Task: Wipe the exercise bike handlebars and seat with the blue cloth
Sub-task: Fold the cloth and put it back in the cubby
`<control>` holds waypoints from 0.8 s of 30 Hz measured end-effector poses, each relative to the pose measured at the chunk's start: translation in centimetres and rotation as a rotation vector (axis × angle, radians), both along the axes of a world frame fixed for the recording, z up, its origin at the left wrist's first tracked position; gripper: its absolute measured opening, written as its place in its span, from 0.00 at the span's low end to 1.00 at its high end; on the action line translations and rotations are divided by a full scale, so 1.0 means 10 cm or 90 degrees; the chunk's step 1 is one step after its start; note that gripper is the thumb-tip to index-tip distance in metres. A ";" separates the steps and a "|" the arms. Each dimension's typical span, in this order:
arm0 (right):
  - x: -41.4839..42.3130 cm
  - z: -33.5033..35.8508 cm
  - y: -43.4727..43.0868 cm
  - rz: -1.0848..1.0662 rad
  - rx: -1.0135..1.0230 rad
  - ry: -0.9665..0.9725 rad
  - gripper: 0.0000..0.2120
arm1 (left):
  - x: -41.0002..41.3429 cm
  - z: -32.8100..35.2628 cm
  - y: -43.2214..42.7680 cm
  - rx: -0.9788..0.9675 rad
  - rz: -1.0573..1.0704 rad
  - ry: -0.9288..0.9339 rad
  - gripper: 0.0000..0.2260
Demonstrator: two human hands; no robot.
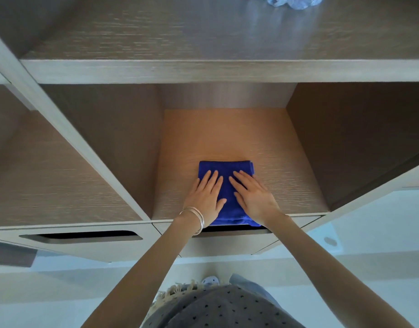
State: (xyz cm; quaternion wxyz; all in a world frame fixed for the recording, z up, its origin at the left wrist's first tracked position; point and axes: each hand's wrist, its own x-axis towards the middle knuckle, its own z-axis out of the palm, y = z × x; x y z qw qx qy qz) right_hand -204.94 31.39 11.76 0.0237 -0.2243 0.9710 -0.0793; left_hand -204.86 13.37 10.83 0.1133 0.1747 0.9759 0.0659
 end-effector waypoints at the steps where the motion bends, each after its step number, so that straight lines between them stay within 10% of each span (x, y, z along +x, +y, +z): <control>1: 0.03 -0.02 0.08 -0.009 0.025 0.015 0.21 | 0.04 -0.05 -0.03 -0.015 -0.004 0.014 0.28; 24: 0.09 0.00 0.05 0.001 -0.011 -0.160 0.34 | 0.14 -0.01 0.10 -0.005 -0.035 0.041 0.25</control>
